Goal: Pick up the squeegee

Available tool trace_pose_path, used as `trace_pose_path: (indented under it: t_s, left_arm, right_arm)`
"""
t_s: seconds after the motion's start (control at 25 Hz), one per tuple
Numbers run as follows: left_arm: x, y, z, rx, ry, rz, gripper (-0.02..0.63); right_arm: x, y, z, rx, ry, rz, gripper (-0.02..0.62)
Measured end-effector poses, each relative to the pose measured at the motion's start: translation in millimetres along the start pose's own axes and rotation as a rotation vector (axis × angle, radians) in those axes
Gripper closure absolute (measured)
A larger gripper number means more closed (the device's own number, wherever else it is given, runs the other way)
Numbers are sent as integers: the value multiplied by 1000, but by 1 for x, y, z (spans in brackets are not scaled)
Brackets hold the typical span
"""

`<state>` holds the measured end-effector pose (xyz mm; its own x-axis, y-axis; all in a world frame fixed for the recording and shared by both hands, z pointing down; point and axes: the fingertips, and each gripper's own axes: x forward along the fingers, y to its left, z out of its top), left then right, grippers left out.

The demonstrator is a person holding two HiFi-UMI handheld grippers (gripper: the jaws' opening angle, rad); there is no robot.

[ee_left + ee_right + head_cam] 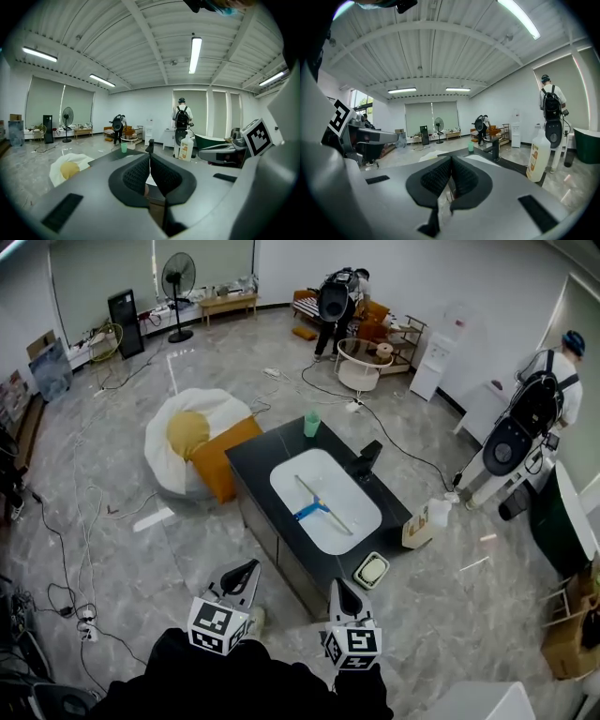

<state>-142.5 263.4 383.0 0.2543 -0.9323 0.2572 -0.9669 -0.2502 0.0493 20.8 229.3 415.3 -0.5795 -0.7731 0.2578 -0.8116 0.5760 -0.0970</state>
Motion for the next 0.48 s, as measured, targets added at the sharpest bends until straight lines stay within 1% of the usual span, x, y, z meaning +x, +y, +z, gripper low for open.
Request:
trace_pose_path:
  t_s: [0.2,0.48]
  left_arm:
    - [48,49,9,-2,16,-66,581]
    - [98,106,14,-6,34,-138,581]
  right_arm:
    - [58,-2,15,7,11,-66,578]
    - [123,1,29,14,21,-137,580]
